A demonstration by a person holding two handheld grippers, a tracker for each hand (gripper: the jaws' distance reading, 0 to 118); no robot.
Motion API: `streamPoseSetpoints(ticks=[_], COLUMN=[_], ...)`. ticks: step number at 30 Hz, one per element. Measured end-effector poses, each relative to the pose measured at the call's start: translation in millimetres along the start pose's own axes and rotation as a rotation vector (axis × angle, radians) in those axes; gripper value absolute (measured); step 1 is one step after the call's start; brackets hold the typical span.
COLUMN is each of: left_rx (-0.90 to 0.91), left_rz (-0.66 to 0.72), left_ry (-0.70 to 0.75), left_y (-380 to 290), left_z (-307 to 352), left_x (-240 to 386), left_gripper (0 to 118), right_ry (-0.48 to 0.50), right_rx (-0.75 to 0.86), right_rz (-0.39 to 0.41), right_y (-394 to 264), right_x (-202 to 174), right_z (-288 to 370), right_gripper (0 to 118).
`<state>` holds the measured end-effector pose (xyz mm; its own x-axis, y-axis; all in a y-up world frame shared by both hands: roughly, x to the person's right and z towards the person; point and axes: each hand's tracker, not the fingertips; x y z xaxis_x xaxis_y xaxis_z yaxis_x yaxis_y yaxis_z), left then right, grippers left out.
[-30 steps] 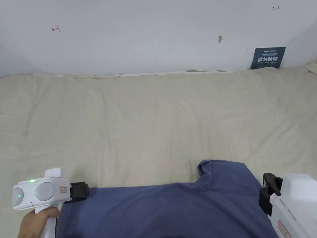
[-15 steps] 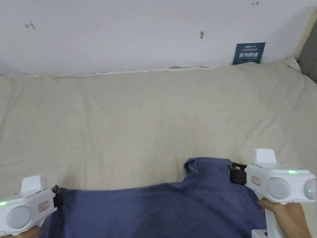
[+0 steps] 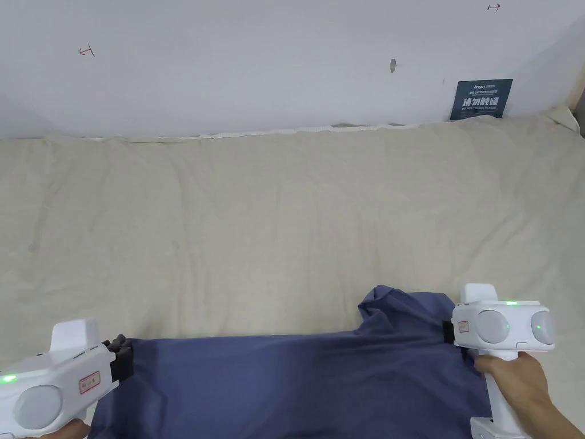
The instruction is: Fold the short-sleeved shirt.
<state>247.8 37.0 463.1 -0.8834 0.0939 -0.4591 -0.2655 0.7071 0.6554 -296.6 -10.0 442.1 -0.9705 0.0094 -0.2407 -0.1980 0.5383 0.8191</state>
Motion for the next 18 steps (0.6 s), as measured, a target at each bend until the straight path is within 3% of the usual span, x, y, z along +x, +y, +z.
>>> streamPoseSetpoints(ticks=[8, 12, 13, 16, 18], left_rx=[0.030, 0.029, 0.026, -0.003, -0.028], left_rz=[0.087, 0.116, 0.128, 0.146, 0.147], left_ry=[0.020, 0.049, 0.048, 0.054, 0.054], left_y=[-9, -44, -52, -72, -97], left_z=[13, 36, 85, 104, 100], left_x=[6, -30, 25, 50, 33], left_gripper=[3, 3, 3, 3, 3], right_ry=[0.088, 0.120, 0.138, 0.164, 0.173], right_rx=[0.196, 0.230, 0.238, 0.225, 0.203], right_rz=[-0.070, -0.087, -0.094, -0.114, -0.122], right_y=[-39, -78, -89, -125, -148], right_x=[17, 32, 35, 44, 45], right_z=[116, 167, 176, 193, 195], right_gripper=[1, 1, 1, 1, 1])
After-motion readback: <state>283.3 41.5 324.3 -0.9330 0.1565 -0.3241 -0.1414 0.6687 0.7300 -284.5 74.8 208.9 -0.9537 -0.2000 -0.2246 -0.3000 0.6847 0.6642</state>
